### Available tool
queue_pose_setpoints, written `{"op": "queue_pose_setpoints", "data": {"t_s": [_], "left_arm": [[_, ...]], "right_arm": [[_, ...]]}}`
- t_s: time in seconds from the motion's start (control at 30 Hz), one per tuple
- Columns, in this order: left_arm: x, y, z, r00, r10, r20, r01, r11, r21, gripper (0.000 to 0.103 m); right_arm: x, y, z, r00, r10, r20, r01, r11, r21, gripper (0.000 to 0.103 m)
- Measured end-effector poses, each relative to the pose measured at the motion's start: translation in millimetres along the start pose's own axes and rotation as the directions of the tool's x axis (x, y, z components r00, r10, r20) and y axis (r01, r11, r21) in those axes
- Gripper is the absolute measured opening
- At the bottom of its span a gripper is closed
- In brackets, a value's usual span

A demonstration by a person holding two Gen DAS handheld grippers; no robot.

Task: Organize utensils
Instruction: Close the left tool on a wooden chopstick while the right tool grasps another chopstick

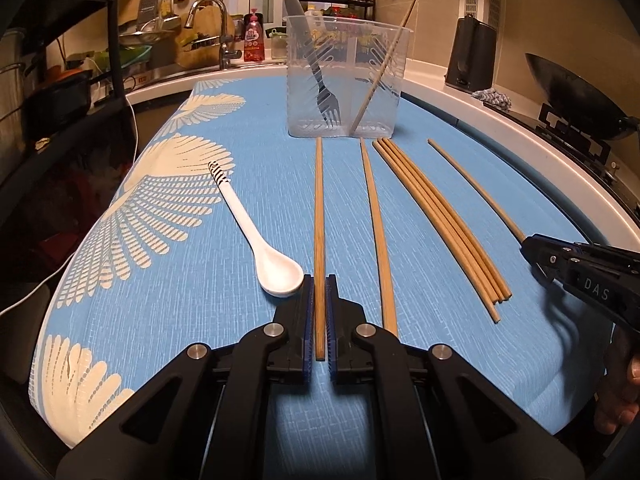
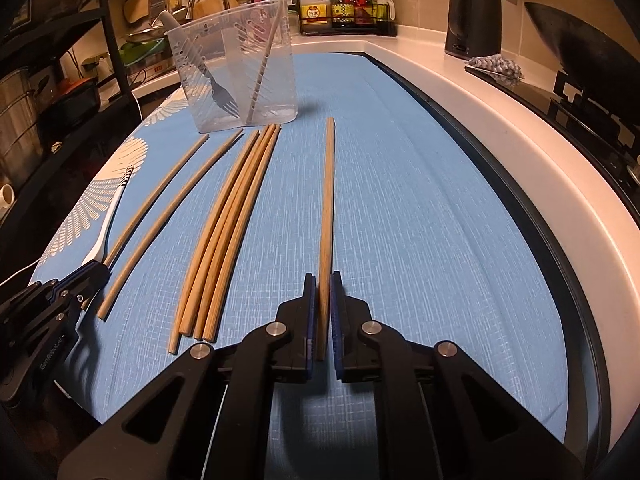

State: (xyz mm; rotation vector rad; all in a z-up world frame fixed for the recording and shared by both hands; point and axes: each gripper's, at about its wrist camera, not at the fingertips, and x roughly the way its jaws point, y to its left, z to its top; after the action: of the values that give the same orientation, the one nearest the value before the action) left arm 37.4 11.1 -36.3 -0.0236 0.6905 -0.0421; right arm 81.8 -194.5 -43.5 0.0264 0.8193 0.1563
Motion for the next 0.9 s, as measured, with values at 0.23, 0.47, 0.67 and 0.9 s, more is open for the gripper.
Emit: {"op": "queue_pose_setpoints", "data": {"t_s": [0.23,0.47,0.67,0.9], "left_arm": [[1.4,-0.7,1.0,1.000,-0.002,0.011,0.002,1.000,-0.007,0.006],[2.7,-0.6,1.9,1.000,-0.001,0.017,0.001,1.000,-0.012,0.006],[2.7,-0.9,2.6,1.000,0.000,0.018,0.000,1.000,-0.014,0.006],[2.5,-1.2,3.1,1.000,-0.001,0.018,0.001,1.000,-0.015,0.006]], "right_arm": [[-1.5,1.4,-2.8,1.000,-0.005,0.021,0.006,1.000,-0.011,0.009],[-2.3,4.1,-5.3,0.999,-0.008,0.047,0.010,1.000,-0.028,0.009],[-3.2,5.5,-7.3,0.998,-0.012,0.063,0.014,0.999,-0.045,0.007],[-3.9,6.7,-6.9,0.998,-0.009,0.057,0.012,0.999,-0.044,0.006]]}}
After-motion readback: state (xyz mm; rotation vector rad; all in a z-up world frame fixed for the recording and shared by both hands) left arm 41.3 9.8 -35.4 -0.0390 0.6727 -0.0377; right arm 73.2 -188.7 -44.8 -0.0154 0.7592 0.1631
